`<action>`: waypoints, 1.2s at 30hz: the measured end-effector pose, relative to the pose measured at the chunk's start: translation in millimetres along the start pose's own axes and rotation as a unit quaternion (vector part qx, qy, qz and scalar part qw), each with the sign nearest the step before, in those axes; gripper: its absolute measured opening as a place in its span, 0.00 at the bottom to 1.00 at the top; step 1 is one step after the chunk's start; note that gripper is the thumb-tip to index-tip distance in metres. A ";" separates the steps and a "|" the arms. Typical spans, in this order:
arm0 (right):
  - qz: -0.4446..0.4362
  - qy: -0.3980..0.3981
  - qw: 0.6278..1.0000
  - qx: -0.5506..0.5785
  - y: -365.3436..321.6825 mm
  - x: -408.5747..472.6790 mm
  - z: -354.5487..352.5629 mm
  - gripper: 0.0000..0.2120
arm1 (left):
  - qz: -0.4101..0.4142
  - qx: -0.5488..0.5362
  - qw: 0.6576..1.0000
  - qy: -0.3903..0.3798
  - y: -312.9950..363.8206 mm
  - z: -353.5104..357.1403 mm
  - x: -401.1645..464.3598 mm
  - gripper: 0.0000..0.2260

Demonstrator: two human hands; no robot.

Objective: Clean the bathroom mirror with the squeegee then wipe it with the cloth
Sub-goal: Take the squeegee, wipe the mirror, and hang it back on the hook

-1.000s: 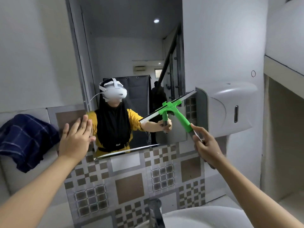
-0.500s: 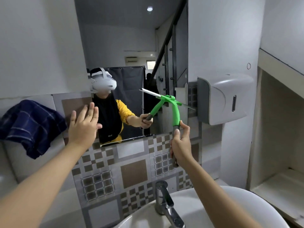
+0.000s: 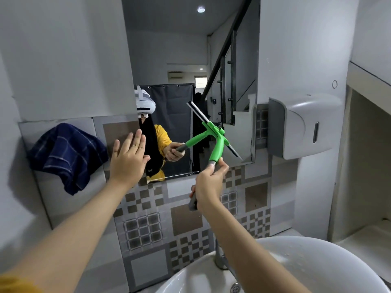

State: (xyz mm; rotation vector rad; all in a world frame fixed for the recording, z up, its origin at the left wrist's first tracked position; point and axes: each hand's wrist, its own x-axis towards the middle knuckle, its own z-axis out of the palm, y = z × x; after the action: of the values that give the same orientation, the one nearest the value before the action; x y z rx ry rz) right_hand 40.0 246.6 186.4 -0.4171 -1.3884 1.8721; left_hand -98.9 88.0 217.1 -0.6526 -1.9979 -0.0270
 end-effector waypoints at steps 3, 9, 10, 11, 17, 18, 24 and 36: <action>-0.015 0.007 1.000 -0.004 9.4 -6.1 12.9 0.14 | 0.005 -0.001 1.000 -0.006 -4.8 2.7 -4.4 0.29; -0.064 -0.006 0.997 -0.046 24.8 -22.3 30.1 0.15 | 0.000 0.002 0.999 -0.051 -16.1 5.3 -10.7 0.38; -0.072 -0.015 0.996 -0.057 27.6 -26.6 32.4 0.15 | 0.002 0.004 0.998 -0.056 -17.5 5.5 -11.9 0.39; -0.078 -0.028 0.994 -0.066 30.5 -31.3 34.4 0.16 | 0.005 0.007 0.998 -0.061 -18.9 5.8 -13.4 0.39; -0.108 -0.059 0.987 -0.107 40.6 -39.8 32.8 0.17 | -0.001 0.020 0.996 -0.084 -21.9 10.5 -25.1 0.43; -0.117 -0.055 0.985 -0.116 41.2 -38.0 29.5 0.17 | -0.006 0.016 0.996 -0.086 -21.3 11.7 -26.3 0.43; -0.147 -0.069 0.974 -0.155 47.5 -31.9 17.3 0.18 | -0.017 -0.006 0.995 -0.095 -21.9 14.7 -27.4 0.42; -0.237 -0.139 0.908 -0.317 72.0 -12.3 -26.8 0.21 | -0.036 -0.021 0.994 -0.103 -20.8 23.5 -37.3 0.43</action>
State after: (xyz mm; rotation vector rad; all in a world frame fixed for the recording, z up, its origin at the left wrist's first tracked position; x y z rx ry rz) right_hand 38.5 246.6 108.6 -0.0951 -2.0744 1.0826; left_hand -114.0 60.8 179.6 -0.6302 -2.2241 -0.0466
